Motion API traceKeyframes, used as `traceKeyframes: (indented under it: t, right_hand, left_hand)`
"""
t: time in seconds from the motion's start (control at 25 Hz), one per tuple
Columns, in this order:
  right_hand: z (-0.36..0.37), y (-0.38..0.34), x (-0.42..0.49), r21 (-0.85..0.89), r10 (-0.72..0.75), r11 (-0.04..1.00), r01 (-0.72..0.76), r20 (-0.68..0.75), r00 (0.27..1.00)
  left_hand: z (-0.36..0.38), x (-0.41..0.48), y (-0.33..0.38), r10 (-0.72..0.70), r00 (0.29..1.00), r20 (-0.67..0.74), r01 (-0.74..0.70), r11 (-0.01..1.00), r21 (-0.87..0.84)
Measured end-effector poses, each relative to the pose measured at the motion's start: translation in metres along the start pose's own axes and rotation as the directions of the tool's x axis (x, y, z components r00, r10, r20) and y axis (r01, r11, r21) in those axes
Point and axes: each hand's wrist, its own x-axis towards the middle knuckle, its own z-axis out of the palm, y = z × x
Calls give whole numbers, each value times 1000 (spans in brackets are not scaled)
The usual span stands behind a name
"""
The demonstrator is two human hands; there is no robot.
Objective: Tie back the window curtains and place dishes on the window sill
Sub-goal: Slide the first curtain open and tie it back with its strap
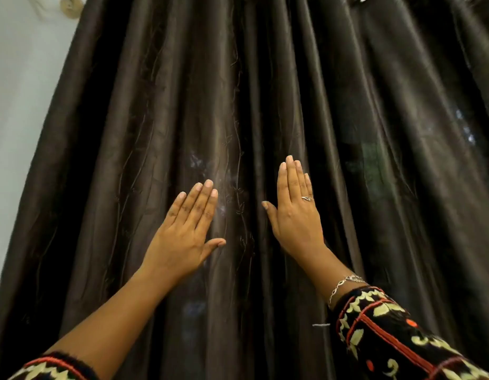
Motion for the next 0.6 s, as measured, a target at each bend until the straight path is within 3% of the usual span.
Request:
traceKeyframes:
  t: [0.28,0.4,0.52,0.6]
  right_hand:
    - [12,47,23,213,158,962,-170,74,985]
    - [18,47,36,444,182,859,-254,199,963]
    - [22,46,44,684,110,657,-317,329,938]
    - [24,45,48,793,23,519,-318,359,933]
  left_hand:
    - [15,51,49,-19,999,-34,17,998,-62]
    - [20,71,66,-76,994,-77,54,964,-260]
    - [27,90,84,-282,959,-10,222,776,-590]
    - [30,98,94,-378,923,72,301,592,-748]
